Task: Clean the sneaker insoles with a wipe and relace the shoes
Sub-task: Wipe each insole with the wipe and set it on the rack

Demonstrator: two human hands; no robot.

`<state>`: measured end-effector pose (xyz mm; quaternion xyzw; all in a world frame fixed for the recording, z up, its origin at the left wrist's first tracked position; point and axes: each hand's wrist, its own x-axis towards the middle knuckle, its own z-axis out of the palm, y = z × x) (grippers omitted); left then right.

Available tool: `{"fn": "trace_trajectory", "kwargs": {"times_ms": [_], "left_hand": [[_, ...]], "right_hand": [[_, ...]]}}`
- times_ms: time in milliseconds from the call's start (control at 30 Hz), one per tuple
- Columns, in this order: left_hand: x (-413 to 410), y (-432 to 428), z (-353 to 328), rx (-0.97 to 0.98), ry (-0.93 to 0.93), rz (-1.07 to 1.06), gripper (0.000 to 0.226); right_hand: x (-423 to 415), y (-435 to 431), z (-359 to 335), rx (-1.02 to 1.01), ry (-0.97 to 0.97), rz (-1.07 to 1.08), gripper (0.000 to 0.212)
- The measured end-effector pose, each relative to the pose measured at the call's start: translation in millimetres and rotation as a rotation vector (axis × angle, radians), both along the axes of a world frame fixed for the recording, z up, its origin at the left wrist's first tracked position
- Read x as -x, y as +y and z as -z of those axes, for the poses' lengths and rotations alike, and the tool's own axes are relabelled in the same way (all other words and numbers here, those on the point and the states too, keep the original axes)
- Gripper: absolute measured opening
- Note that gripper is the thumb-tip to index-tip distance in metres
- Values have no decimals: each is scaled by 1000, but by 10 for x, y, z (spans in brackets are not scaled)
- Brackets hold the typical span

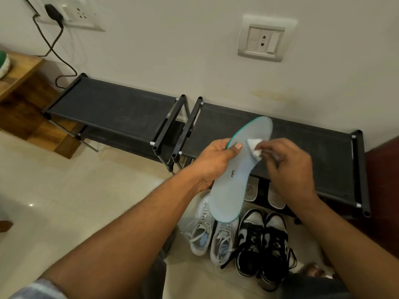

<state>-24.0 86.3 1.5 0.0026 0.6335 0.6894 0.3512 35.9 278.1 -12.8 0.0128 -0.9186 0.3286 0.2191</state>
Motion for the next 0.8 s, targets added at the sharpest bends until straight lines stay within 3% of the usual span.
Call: {"fn": "trace_trajectory", "kwargs": {"times_ms": [67,200,367,500,667,800], "left_hand": [[7,-11,-18,10,-2,-1,26],[-23,4,-19,-53,-7,-12,26],[-24,14,-8,-19,15,15,29],[-28,27,4,-60,1,3,29],[-37,15,-42,-24,-5,44,28],[-18,-12,-44,-76,0,-9,26]], "right_hand": [[18,21,-44,51,-17,74,23],[-144,-214,2,-59,8,-188,24],[-14,-13,-45,84,-2,72,22],[-141,-275,13,-16,13,-140,18],[53,10,-22,135,16,146,22],[-108,-188,-52,75,59,-125,26]]}}
